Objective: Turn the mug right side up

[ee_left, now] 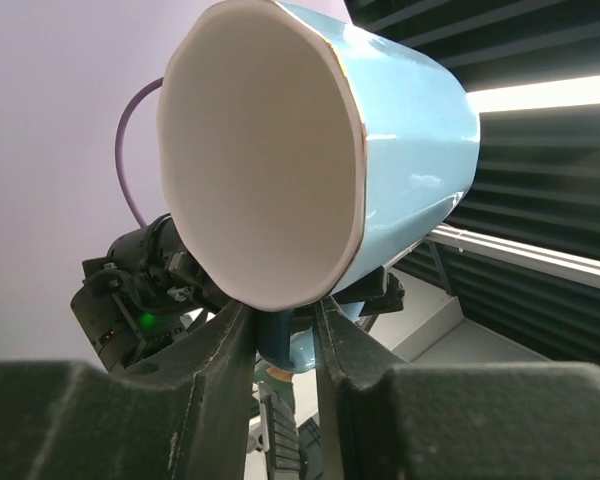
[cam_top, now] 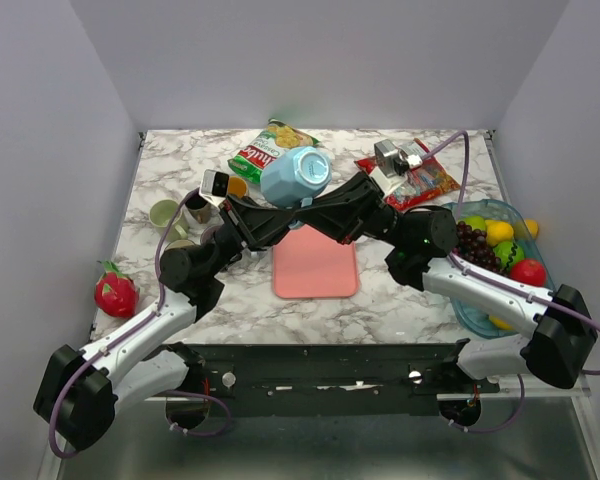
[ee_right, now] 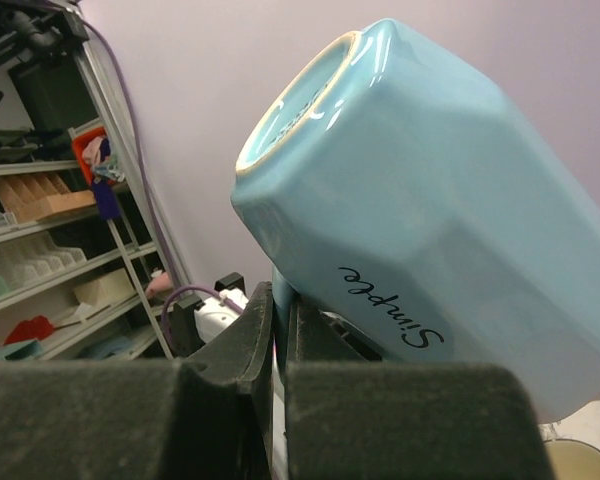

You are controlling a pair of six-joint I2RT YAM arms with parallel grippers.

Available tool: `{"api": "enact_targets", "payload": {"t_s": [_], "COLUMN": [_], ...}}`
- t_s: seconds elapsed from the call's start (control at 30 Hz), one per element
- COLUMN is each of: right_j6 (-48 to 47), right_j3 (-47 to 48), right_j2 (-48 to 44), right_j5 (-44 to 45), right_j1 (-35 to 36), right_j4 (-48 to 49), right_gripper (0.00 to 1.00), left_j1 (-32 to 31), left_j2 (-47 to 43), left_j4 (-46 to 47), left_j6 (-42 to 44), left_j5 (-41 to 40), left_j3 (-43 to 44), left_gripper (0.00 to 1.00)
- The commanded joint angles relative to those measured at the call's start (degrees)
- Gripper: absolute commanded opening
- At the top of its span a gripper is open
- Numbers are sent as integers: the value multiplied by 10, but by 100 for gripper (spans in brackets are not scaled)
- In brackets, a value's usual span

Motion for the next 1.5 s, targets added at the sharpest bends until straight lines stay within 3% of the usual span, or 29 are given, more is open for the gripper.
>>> {"api": "enact_targets", "payload": {"t_s": [0.0,0.07,0.1,0.23,0.3,0.33,0.4,0.43,0.53,0.6,0.73,1.07,1.33,1.47], "right_j6": [5,3,3,-11,-26,-32,-43,-49,-63,-69,-76,-81,-76,-70], "right_j3": [-2,3,5,11,10,8,6,6,5,5,10,18,-18,-21], "right_j2": [29,29,29,19,7,3,-11,-15,-27,-31,-34,-58,-91,-109], "right_j5": [-8,-6,-5,15,42,51,85,97,135,158,181,301,403,452], "right_j1": [-4,-4,-5,-5,-4,-5,-5,-4,-5,-4,-5,-4,-5,-5], "right_j4": [-52,-71,-76,-137,-185,-199,-247,-266,-320,-348,-380,-538,-616,-681], "right_gripper": [1,1,1,1,8,11,21,25,38,46,55,69,71,71], "left_j1": [-6,-6,-6,-6,-6,-6,-6,-6,-6,-6,-6,-6,-7,-7], "left_j2": [-21,-21,-19,-29,-51,-61,-99,-113,-156,-170,-171,-171,-200,-196], "left_j4": [302,295,293,226,155,57,-50,-176,-407,-488,-647,-877,-997,-1068], "left_j6": [-1,1,5,36,77,129,200,284,398,478,557,688,726,735], "left_j5": [18,28,30,48,67,68,71,58,8,-18,-68,-241,-305,-378], "left_j3": [62,64,65,60,62,66,74,92,139,161,199,240,243,248], "left_gripper": [23,13,0,0,0,0,0,0,0,0,0,0,0,0]}}
